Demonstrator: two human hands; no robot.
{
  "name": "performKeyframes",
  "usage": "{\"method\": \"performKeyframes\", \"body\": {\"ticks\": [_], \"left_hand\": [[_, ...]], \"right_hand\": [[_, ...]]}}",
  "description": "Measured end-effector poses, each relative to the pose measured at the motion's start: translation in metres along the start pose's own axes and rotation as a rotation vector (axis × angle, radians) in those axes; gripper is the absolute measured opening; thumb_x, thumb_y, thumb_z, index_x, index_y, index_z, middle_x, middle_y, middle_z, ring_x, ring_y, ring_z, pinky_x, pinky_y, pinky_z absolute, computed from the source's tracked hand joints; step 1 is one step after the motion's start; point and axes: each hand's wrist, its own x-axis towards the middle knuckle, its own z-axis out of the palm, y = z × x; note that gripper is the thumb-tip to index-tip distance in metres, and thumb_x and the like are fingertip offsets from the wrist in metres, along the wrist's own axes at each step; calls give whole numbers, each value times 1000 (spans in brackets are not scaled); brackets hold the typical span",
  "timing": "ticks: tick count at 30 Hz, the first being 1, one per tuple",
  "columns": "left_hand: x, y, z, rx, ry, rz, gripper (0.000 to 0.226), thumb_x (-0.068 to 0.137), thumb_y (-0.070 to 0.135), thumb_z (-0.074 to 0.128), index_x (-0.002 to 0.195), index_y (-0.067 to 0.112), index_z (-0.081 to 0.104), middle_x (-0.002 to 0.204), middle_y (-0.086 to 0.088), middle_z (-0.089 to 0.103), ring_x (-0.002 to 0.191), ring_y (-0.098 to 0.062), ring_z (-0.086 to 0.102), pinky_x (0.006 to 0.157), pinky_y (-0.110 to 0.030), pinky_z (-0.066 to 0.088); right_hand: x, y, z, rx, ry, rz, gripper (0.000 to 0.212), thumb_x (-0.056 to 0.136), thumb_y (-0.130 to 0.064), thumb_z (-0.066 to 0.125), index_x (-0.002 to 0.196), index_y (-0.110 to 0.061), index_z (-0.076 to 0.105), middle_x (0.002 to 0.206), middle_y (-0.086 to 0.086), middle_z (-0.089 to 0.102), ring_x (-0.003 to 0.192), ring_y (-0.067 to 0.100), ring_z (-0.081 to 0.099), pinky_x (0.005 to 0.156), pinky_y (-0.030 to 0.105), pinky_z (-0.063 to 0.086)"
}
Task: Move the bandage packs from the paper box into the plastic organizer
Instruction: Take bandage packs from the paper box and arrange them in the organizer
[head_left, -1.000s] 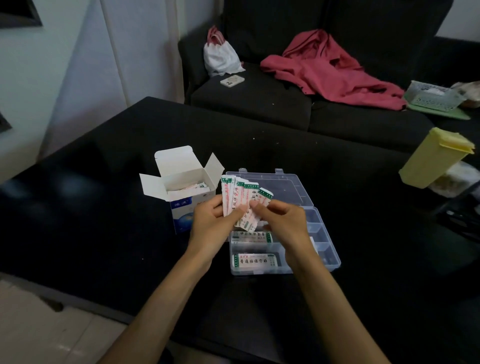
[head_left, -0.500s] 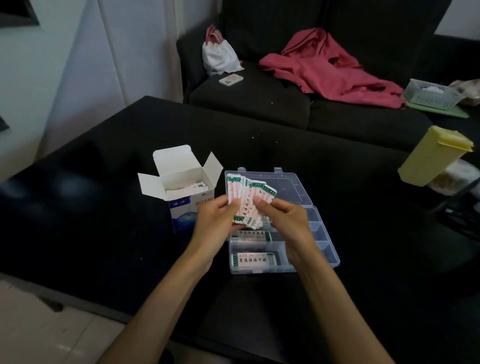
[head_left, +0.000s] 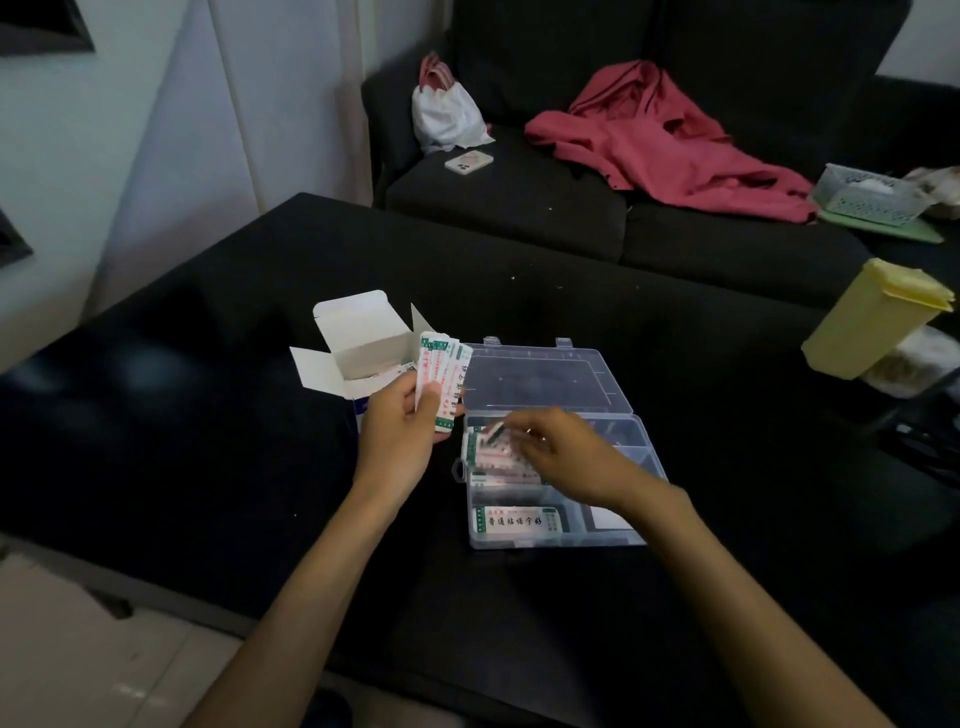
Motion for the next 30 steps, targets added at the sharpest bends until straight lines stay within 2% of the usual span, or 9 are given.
{"method": "performKeyframes", "body": {"ticks": [3,8,11,14,18,20,23,27,30], "left_hand": [[0,1,0,-7,-4,-2,27,101,12,40,122,17,57,114,-2,66,96,-10,66,69,-17,54],[0,3,-1,-15,9,-10,26,101,12,40,119,21,56,113,-2,67,95,-10,66,68,-18,54],[-1,5,-1,-10,10,-23,30,101,13,40,127,15,55,116,-2,65,100,-13,65,68,-17,54],[-2,5,-1,-1,9,-30,31,101,13,40,129,14,54,118,-2,65,100,-11,65,67,-15,54],[-2,7,-1,-1,9,-29,31,101,13,40,129,14,54,113,1,65,92,-6,66,67,-15,54],[-2,7,-1,-2,8,-39,31,101,14,41,130,14,54,116,0,64,96,-9,66,68,-17,54],[-4,8,0,-15,1,-55,31,101,15,42,129,15,54,120,-2,64,99,-12,65,72,-20,54],[-5,11,-1,-52,-7,-101,32,100,14,44,130,14,55,120,-4,64,97,-11,66,72,-21,55],[-5,13,-3,-73,-7,-134,33,100,14,44,132,13,53,123,-5,63,100,-14,66,74,-23,55]], "right_hand": [[5,2,-6,-93,-50,-14,25,94,-12,54,120,-12,58,119,6,61,105,15,57,88,27,47],[10,9,-17,-108,-127,51,27,88,-12,65,115,-13,63,115,5,64,91,8,58,85,25,50],[12,9,-12,-115,-151,22,26,83,-10,70,109,-14,70,112,0,68,84,2,59,77,16,50],[15,10,-7,-121,-97,-10,24,76,-13,77,100,-19,73,101,-5,71,77,-3,61,66,8,47],[15,9,-3,-124,-12,-6,16,71,-21,82,84,-18,74,86,-5,73,72,0,65,71,17,55],[12,6,0,-189,35,-11,12,72,-27,81,81,-20,75,81,-7,74,71,1,66,73,22,56],[8,-2,3,-359,91,-48,14,76,-37,76,84,-25,76,83,-10,73,76,5,66,68,22,50],[4,-5,5,-506,121,-116,21,80,-46,68,91,-29,74,86,-13,60,72,2,49,52,12,24],[6,-1,8,-482,99,-120,26,79,-49,68,96,-30,72,80,-15,51,70,1,47,55,13,30]]}}
